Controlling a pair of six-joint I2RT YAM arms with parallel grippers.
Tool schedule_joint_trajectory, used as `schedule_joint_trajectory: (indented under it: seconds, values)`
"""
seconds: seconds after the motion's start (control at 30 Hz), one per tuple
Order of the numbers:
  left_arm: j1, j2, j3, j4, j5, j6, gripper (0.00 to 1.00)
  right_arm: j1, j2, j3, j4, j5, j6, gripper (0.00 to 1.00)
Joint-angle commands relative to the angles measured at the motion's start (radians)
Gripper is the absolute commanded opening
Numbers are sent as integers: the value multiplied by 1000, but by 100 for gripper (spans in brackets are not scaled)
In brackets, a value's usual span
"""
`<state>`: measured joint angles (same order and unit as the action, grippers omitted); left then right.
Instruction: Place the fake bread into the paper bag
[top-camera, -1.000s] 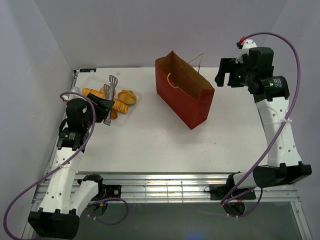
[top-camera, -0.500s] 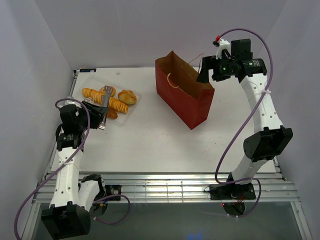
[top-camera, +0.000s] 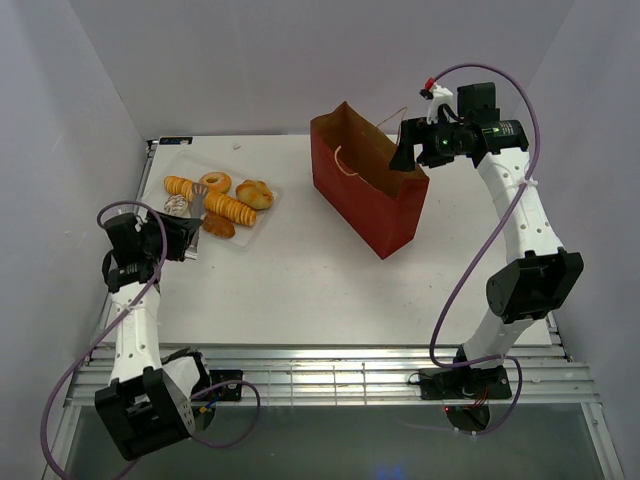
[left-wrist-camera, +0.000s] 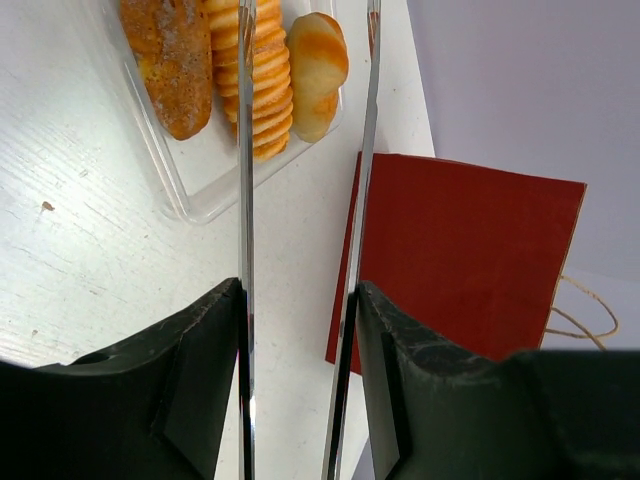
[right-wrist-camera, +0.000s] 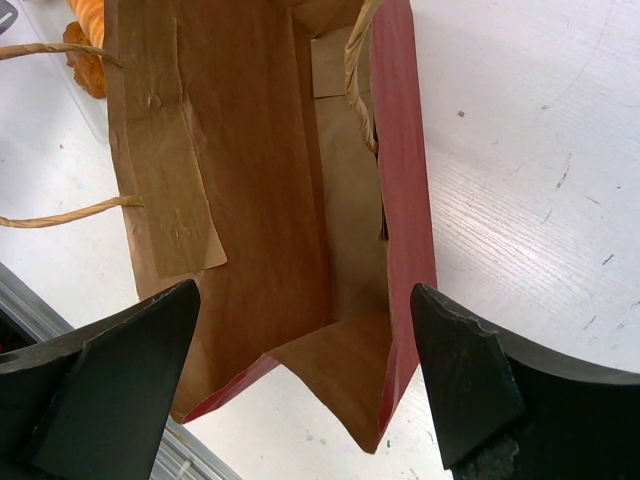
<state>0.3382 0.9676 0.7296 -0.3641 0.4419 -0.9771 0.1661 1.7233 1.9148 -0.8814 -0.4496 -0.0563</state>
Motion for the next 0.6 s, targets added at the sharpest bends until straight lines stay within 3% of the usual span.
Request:
schedule_joint_trajectory:
  seconds: [0.0,0.57]
  values:
    - [48,23,1,42,69,8,58,13,-2,36,32,-17,-4,91]
    - [125,256,39,162,121,61,58,33,-44,4,41,17,0,91]
